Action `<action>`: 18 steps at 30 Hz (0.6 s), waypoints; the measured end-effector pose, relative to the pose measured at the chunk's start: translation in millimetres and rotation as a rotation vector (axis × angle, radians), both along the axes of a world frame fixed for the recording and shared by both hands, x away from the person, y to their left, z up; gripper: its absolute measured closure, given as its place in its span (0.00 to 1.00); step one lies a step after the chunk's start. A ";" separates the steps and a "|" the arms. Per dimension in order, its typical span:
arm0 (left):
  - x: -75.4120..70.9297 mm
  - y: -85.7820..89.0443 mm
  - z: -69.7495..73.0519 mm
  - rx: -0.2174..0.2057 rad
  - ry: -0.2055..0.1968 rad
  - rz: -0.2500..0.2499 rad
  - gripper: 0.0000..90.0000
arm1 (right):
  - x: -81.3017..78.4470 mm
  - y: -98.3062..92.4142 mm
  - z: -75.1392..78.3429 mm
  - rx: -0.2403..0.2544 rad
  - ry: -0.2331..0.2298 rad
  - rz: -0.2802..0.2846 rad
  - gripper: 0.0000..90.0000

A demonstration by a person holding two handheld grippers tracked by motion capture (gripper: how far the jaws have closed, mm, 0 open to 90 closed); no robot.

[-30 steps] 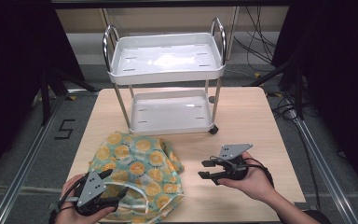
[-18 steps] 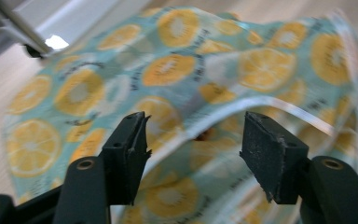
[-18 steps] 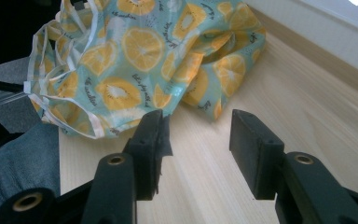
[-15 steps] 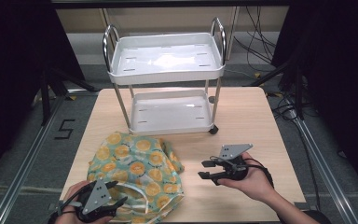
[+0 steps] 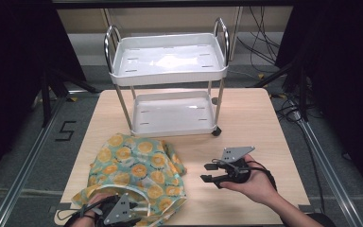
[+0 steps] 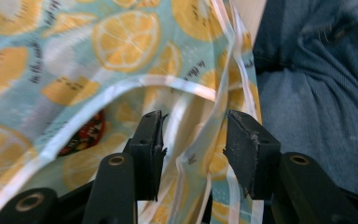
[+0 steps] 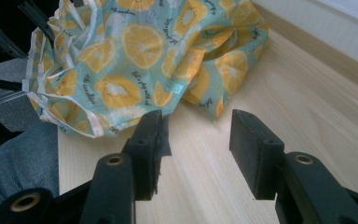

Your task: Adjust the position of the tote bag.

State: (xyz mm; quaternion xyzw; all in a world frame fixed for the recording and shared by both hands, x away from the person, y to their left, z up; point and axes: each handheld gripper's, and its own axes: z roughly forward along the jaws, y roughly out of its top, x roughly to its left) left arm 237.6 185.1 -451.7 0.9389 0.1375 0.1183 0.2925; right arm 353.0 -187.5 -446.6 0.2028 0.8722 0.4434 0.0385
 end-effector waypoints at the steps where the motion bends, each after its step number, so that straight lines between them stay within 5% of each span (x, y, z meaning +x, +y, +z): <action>1: 0.6 -0.2 -2.2 -0.003 0.007 0.002 0.63 | 2.2 -0.1 -0.2 0.000 -0.028 0.015 0.61; 9: 3.3 -2.9 -10.4 0.041 0.047 -0.036 0.65 | 0.2 0.1 -0.3 0.000 0.000 -0.001 0.61; 10: 3.2 -4.5 -11.7 0.050 0.050 -0.044 0.66 | 2.0 0.2 -0.4 0.002 -0.026 0.012 0.61; 16: 7.3 -8.8 -17.6 0.115 0.044 -0.081 0.67 | -1.0 0.7 0.1 -0.002 0.016 0.000 0.61; 18: 9.1 -11.3 -20.0 0.132 0.047 -0.099 0.69 | 0.5 0.4 -0.8 -0.001 -0.001 -0.001 0.61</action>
